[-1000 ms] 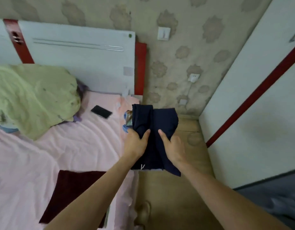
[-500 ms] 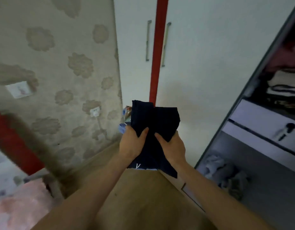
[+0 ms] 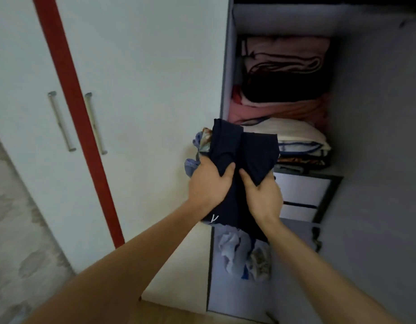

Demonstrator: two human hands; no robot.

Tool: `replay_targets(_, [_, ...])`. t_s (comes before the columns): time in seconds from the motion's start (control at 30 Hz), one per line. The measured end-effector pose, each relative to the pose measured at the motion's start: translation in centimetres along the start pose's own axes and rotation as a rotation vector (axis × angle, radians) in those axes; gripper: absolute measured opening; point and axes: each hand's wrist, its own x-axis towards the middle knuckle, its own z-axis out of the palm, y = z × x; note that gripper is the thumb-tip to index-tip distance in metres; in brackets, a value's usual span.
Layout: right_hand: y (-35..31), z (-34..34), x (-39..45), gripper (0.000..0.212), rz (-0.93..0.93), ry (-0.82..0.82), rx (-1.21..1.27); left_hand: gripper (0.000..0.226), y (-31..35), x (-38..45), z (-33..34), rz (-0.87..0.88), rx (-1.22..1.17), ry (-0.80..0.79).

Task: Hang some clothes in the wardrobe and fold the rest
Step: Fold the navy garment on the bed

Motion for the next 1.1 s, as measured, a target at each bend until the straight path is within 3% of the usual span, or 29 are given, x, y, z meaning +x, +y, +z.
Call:
replay_targets(0.2, [-3.3, -7.0, 4.3, 0.056, 0.001, 0.279, -0.061, 0.075, 8.1, 4.5, 1.1, 0.221, -0.080, -0.099])
replay_targets(0.4, [-6.9, -10.8, 10.4, 0.055, -0.071, 0.385, -0.194, 0.073, 13.8, 9.9, 1.7, 0.248, -0.218, -0.112])
replay_targets(0.7, [-7.0, -12.1, 21.2, 0.063, -0.064, 0.320, -0.300, 0.069, 17.5, 18.6, 5.9, 0.203, -0.296, -0.107])
replay_targets(1.1, [-6.3, -11.2, 31.9, 0.050, -0.032, 0.200, -0.421, 0.062, 17.0, 28.1, 11.4, 0.023, -0.463, -0.133])
